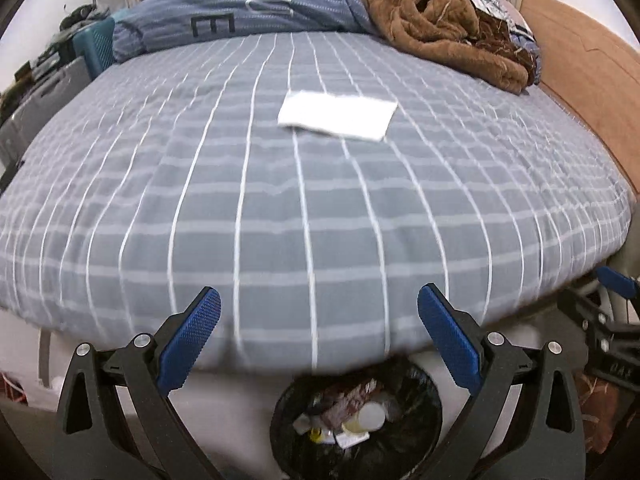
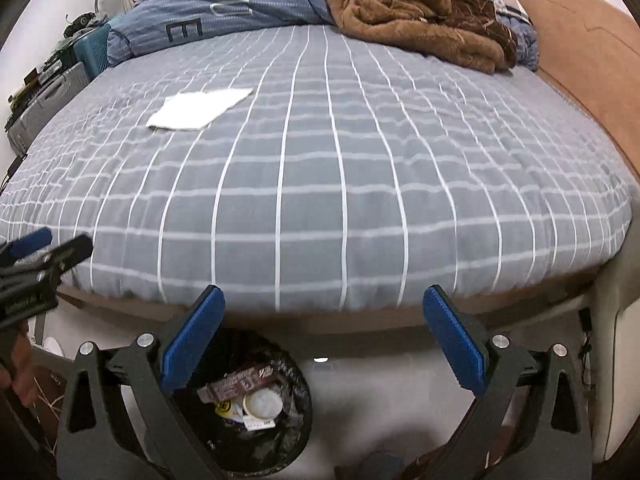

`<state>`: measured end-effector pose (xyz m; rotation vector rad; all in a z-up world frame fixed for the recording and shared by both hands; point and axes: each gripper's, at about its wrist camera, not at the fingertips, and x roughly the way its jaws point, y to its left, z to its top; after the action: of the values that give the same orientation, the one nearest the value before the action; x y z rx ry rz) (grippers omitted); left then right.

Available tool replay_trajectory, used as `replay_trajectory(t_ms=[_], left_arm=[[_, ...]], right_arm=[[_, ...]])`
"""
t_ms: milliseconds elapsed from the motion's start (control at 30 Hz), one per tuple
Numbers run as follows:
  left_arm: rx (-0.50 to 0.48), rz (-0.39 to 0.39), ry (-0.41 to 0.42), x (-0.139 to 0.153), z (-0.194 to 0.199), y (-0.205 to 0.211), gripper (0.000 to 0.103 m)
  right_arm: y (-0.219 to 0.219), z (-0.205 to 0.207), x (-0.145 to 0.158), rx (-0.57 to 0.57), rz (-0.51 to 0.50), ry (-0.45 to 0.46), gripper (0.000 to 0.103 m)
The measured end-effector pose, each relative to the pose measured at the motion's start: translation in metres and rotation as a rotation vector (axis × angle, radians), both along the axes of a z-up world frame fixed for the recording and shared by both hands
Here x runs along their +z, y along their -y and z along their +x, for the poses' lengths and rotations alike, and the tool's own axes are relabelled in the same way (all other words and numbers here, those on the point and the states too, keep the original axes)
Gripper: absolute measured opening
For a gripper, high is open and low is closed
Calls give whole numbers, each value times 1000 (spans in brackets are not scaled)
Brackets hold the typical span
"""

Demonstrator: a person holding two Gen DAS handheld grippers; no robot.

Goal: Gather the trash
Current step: 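Move the open left tool toward the white tissue on the bed, then close the left tool on the white tissue and lift it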

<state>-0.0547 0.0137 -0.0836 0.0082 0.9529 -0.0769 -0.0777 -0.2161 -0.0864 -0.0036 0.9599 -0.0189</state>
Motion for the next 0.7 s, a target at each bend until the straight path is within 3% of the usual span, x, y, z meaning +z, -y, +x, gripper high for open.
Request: replay_trajectory(t_ms=[400,700], left_arm=[[11,-46,0,-7,118,15,97],[16,-29,5,-18,181,37,96]], right_arm=[[13,73,5,17,1,22,96],[23,94,-12,24,12,5,95]])
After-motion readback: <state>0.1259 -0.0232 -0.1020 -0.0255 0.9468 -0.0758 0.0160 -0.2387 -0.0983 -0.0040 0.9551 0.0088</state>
